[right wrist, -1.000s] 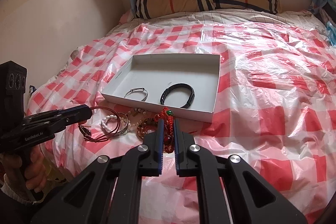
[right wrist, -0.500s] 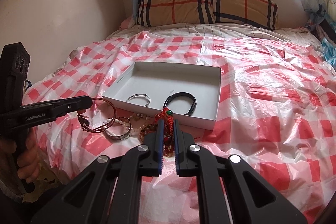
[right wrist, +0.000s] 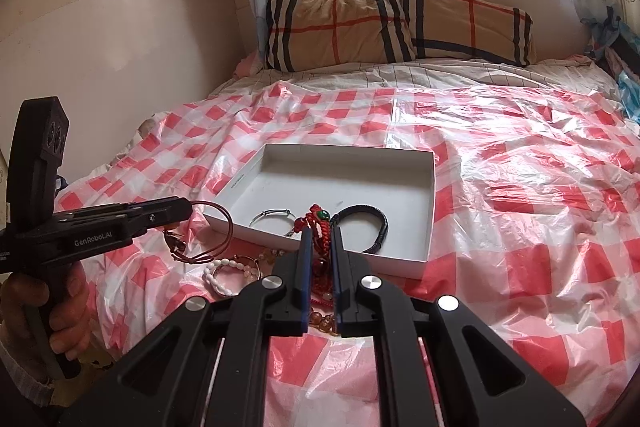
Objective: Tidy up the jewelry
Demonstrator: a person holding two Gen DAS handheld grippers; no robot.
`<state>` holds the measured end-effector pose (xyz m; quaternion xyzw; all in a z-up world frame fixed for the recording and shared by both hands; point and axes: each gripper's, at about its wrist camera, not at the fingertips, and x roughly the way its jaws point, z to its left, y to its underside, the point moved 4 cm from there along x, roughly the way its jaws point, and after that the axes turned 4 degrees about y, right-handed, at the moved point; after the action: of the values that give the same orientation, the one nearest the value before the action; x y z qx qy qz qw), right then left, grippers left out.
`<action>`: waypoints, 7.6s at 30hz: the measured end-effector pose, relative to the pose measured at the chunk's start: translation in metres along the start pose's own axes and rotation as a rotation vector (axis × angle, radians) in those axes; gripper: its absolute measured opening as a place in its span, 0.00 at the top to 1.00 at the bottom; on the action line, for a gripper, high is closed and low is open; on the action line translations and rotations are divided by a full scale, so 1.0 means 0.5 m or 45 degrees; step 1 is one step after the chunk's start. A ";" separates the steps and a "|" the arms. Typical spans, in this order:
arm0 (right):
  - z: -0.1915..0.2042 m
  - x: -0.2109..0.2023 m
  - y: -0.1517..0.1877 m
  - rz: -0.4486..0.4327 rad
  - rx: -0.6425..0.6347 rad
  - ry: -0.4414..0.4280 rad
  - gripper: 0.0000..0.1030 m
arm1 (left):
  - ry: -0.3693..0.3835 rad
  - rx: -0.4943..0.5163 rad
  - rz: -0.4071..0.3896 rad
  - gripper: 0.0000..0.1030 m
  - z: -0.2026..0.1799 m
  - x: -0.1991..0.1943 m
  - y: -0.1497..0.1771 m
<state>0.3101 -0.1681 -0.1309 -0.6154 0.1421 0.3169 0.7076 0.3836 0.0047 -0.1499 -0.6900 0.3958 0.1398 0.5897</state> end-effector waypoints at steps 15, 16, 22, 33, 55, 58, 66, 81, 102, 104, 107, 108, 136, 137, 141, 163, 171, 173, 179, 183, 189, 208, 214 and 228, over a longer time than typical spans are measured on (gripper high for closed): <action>0.006 0.032 -0.003 0.004 0.006 -0.021 0.91 | -0.063 0.059 -0.035 0.86 0.003 0.014 -0.023; 0.006 0.031 -0.003 0.004 0.004 -0.020 0.91 | -0.063 0.059 -0.036 0.86 0.004 0.015 -0.025; 0.005 0.038 -0.011 -0.007 0.003 -0.022 0.91 | -0.063 0.052 -0.050 0.86 0.011 0.017 -0.034; 0.002 0.074 -0.031 -0.015 0.016 -0.037 0.91 | -0.053 0.047 -0.078 0.86 0.018 0.038 -0.071; -0.044 0.210 -0.051 0.069 0.087 0.107 0.56 | -0.038 -0.037 0.083 0.68 0.045 0.199 -0.105; -0.067 0.191 -0.051 0.048 0.115 0.130 0.56 | -0.026 -0.160 0.088 0.65 0.090 0.206 -0.094; -0.100 0.148 -0.008 0.114 0.144 0.134 0.56 | -0.105 -0.166 0.046 0.54 0.131 0.146 -0.074; -0.137 0.175 0.108 0.371 0.080 0.238 0.56 | -0.071 0.048 0.247 0.43 0.075 0.137 0.073; -0.023 0.125 0.154 0.556 -0.354 0.036 0.52 | -0.098 0.273 0.324 0.37 0.001 0.137 0.115; -0.024 0.118 0.151 0.532 -0.340 0.006 0.51 | -0.116 0.241 0.336 0.37 0.019 0.132 0.121; -0.023 0.125 0.153 0.530 -0.322 -0.020 0.51 | -0.122 0.200 0.347 0.37 0.041 0.128 0.129; -0.022 0.128 0.153 0.521 -0.319 -0.027 0.51 | -0.122 0.194 0.348 0.37 0.044 0.127 0.131; 0.033 -0.029 0.073 0.285 -0.063 -0.667 0.97 | -0.145 0.156 0.332 0.35 0.070 0.117 0.129; 0.033 -0.025 0.073 0.288 -0.073 -0.649 0.97 | -0.144 0.155 0.332 0.35 0.072 0.117 0.130; 0.039 -0.016 0.082 0.312 -0.069 -0.639 0.97 | -0.133 0.140 0.330 0.35 0.079 0.121 0.129; -0.002 -0.067 0.104 0.310 -0.031 -0.567 0.97 | 0.212 0.333 0.413 0.29 -0.124 0.214 0.090; -0.033 -0.091 0.120 0.300 0.017 -0.523 0.97 | 0.050 0.418 0.484 0.86 -0.167 0.271 0.114; -0.034 -0.097 0.117 0.288 0.016 -0.524 0.97 | 0.103 0.338 0.495 0.92 -0.156 0.259 0.111; -0.040 -0.124 0.106 0.238 0.024 -0.520 0.97 | 0.166 0.194 0.469 0.97 -0.113 0.201 0.103; -0.046 -0.142 0.101 0.213 0.036 -0.510 0.97 | 0.216 0.102 0.374 0.97 -0.094 0.130 0.076; -0.041 -0.166 0.079 0.145 0.049 -0.498 0.97 | 0.231 0.024 0.234 0.97 -0.075 0.024 0.036; -0.047 -0.095 0.174 0.390 -0.004 -0.167 0.36 | 0.067 0.094 0.082 0.97 -0.065 -0.122 0.057; -0.047 -0.041 0.213 0.444 0.034 -0.155 0.36 | 0.061 0.101 0.081 0.97 -0.066 -0.123 0.062; 0.010 -0.142 0.170 0.332 -0.055 -0.192 0.96 | 0.056 0.121 0.023 0.97 -0.083 -0.197 0.065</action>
<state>0.2021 -0.1790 -0.1544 -0.5813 0.1604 0.4546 0.6555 0.2851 0.0043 -0.0969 -0.6603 0.4211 0.1111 0.6118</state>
